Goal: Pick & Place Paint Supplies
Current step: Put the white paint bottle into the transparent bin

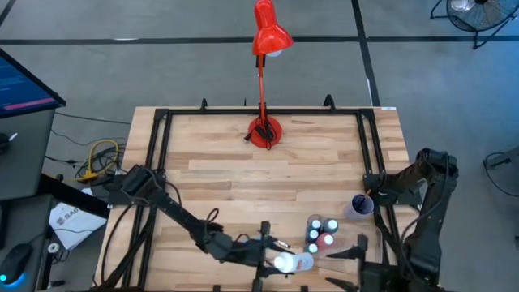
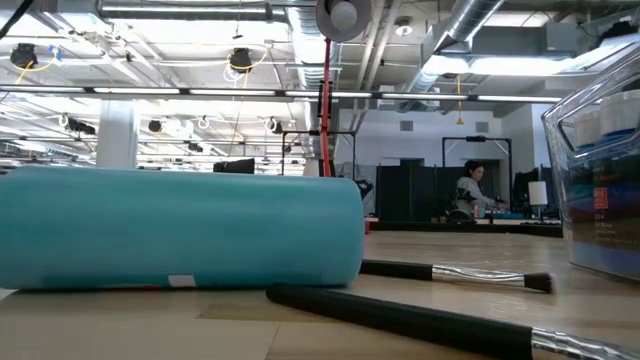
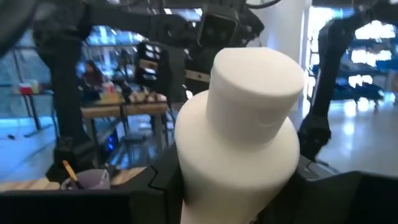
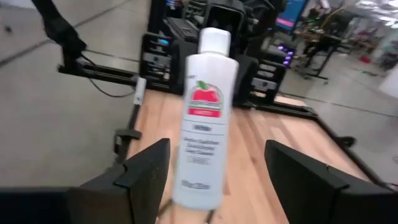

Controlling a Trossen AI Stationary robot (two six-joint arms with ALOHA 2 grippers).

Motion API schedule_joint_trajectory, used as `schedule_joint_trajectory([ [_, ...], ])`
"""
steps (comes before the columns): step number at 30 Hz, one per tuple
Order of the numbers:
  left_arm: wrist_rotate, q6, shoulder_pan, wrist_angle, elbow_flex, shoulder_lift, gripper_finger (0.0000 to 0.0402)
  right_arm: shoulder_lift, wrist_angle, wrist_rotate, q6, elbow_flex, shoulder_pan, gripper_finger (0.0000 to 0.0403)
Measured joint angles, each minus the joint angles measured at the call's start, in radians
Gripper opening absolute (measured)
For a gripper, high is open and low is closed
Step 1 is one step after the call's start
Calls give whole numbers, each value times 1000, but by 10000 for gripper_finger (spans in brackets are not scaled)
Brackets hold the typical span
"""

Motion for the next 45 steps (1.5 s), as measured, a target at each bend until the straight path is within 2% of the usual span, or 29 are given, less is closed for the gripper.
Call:
schedule_joint_trajectory([
  [4, 60, -27, 36, -94, 69, 20, 133, 0, -172, 54, 181, 0, 19, 255],
  [7, 112, -34, 56, -134, 126, 52, 136, 2, -291, 45, 315, 0, 19, 255],
  [10, 122, -40, 66, -152, 168, 92, 137, 6, -333, 14, 374, 0, 6, 255],
  [14, 111, -34, 71, -177, 183, 107, 138, 15, -274, -159, 316, -1, -19, 255],
  [18, 95, -18, 70, -202, 186, 90, 139, 15, -144, -319, 181, -1, -39, 255],
  [23, 92, 25, 73, -243, 186, 38, 140, 10, -39, -329, 70, 10, -30, 255],
  [31, 115, 31, 138, -362, 186, -11, 140, 6, -44, -328, 116, 38, -7, 255],
  [34, 155, 52, 163, -364, 186, -22, 140, 4, 18, -316, 162, 53, -20, 255],
  [35, 167, 59, 169, -366, 186, -25, 140, -1, 26, -360, 109, 66, -24, 255],
  [41, 304, 57, 215, -356, 186, -37, 141, 13, 196, -837, -250, 75, -61, 255],
  [45, 360, 45, 240, -370, 186, -37, 141, 37, 235, -1031, -262, 76, -101, 255],
])
